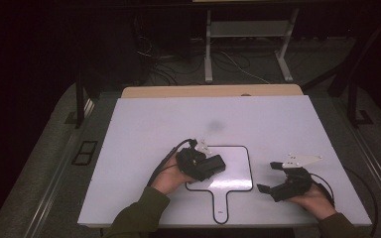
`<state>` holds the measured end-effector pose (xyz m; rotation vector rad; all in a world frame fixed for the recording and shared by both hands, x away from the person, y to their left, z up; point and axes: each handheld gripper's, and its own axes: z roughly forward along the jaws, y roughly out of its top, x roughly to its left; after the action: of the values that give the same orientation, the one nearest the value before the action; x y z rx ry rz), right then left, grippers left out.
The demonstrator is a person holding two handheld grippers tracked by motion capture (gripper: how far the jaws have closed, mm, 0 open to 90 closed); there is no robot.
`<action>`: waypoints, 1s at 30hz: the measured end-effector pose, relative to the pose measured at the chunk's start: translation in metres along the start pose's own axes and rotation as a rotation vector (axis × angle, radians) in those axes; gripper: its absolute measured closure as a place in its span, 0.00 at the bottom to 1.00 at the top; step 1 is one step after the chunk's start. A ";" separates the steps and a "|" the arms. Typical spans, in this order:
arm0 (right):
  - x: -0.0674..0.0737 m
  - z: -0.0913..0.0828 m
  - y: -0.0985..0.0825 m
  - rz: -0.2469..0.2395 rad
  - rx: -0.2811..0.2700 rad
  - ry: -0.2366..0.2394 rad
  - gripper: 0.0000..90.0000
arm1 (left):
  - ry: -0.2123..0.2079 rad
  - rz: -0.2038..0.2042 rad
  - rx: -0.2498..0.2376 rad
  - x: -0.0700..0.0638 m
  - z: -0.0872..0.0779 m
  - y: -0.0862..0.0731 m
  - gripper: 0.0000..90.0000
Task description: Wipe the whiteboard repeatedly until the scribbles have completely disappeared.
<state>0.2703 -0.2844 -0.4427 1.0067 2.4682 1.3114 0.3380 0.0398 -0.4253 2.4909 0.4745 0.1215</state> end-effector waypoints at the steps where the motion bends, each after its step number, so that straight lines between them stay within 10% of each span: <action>1: 0.000 0.000 0.000 0.000 0.000 0.000 0.00 | 0.001 -0.011 -0.006 -0.002 0.001 0.000 0.44; 30: 0.000 0.000 0.000 -0.002 -0.001 -0.003 0.00 | 0.063 0.035 0.045 -0.013 0.002 0.004 0.44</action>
<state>0.2702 -0.2843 -0.4425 1.0052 2.4657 1.3100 0.3276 0.0312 -0.4240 2.5467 0.4650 0.2061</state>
